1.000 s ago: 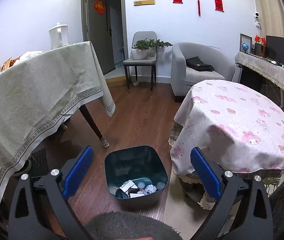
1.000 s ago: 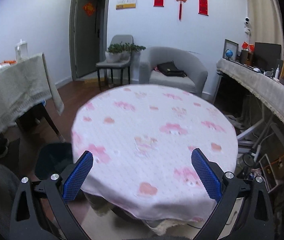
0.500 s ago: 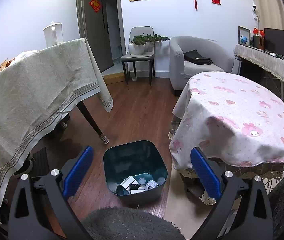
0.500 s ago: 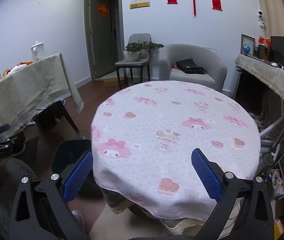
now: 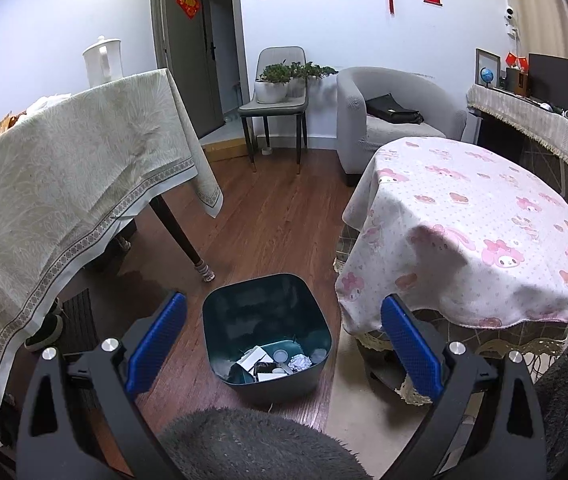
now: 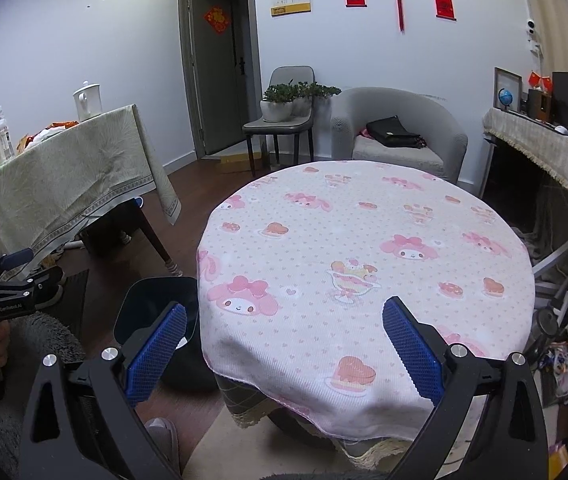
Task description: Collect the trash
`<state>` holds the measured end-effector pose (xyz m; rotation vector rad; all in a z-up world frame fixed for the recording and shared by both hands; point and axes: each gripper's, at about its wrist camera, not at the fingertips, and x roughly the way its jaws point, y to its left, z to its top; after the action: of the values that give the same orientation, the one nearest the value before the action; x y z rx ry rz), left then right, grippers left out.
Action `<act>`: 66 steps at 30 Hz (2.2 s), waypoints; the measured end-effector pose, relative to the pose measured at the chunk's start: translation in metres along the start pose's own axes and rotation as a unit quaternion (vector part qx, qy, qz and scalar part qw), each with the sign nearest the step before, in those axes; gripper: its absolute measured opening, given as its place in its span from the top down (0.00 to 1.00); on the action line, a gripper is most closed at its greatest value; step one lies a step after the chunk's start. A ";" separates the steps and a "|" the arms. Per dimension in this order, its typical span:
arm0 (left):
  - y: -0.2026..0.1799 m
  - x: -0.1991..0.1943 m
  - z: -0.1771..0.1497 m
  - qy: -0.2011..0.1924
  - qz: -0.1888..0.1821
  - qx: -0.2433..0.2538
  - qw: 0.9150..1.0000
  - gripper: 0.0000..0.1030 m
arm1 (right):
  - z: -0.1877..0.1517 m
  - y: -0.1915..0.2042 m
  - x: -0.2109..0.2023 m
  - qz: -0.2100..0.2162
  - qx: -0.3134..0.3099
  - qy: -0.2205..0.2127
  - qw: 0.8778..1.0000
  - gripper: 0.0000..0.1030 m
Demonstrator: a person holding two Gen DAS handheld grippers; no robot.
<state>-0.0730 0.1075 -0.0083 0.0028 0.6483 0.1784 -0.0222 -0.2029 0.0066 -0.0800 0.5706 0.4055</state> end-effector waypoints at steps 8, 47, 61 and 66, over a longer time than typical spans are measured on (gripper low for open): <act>0.001 0.001 0.000 0.002 -0.002 -0.004 1.000 0.04 | 0.000 0.001 0.001 -0.001 -0.003 0.001 1.000 0.03; 0.002 0.002 0.000 0.003 -0.003 -0.006 1.000 0.04 | -0.004 0.002 0.003 -0.004 -0.007 0.005 1.000 0.03; 0.002 0.001 -0.001 0.004 -0.004 -0.006 1.000 0.04 | -0.004 0.003 0.003 -0.004 -0.007 0.005 1.000 0.03; 0.003 0.002 0.000 0.004 -0.004 -0.006 1.000 0.04 | -0.003 0.002 0.003 -0.004 -0.006 0.005 1.000 0.03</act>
<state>-0.0724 0.1102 -0.0093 -0.0123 0.6548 0.1757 -0.0223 -0.2002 0.0027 -0.0957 0.5778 0.4007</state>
